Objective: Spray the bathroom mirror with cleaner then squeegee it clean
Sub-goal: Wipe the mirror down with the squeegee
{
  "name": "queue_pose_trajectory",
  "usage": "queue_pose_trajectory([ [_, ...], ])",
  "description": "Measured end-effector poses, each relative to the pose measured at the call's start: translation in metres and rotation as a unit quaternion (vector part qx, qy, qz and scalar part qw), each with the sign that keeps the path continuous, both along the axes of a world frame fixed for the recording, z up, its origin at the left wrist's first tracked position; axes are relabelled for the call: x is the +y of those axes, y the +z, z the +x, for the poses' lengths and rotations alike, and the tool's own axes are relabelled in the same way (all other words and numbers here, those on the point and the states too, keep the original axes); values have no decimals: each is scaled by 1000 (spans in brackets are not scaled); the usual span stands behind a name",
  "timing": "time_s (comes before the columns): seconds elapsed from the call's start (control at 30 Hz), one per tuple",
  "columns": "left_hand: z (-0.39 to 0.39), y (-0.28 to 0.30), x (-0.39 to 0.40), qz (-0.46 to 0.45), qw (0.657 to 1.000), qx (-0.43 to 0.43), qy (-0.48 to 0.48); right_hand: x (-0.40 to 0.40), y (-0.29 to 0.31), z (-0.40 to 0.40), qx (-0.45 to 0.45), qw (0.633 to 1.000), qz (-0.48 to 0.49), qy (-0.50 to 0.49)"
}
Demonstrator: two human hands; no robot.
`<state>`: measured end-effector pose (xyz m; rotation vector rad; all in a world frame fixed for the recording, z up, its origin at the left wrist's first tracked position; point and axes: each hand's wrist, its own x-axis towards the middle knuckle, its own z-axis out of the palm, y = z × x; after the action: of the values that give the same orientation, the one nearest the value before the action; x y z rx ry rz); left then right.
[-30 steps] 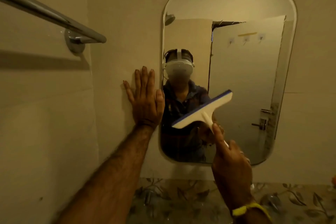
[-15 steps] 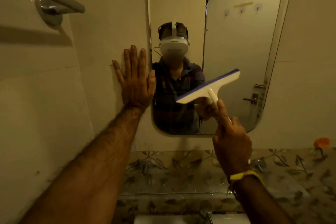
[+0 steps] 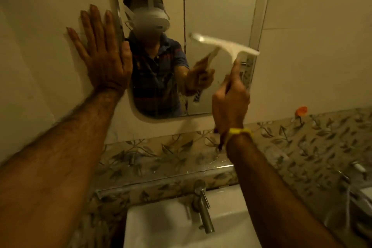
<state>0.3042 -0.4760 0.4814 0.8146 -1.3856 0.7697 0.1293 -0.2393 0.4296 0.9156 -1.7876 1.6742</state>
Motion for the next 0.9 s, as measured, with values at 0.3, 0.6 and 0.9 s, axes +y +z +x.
queue_pose_trajectory([
  [0.3, 8, -2, 1, 2, 1000, -11, 6, -24, 21, 16, -76, 993, -94, -10],
  [0.6, 6, -4, 11, 13, 999, -22, -19, -32, 43, 25, -145, 978, -151, 8],
  [0.9, 12, -2, 16, 18, 997, -43, -66, -41, -26, 114, -114, 986, -29, 114],
])
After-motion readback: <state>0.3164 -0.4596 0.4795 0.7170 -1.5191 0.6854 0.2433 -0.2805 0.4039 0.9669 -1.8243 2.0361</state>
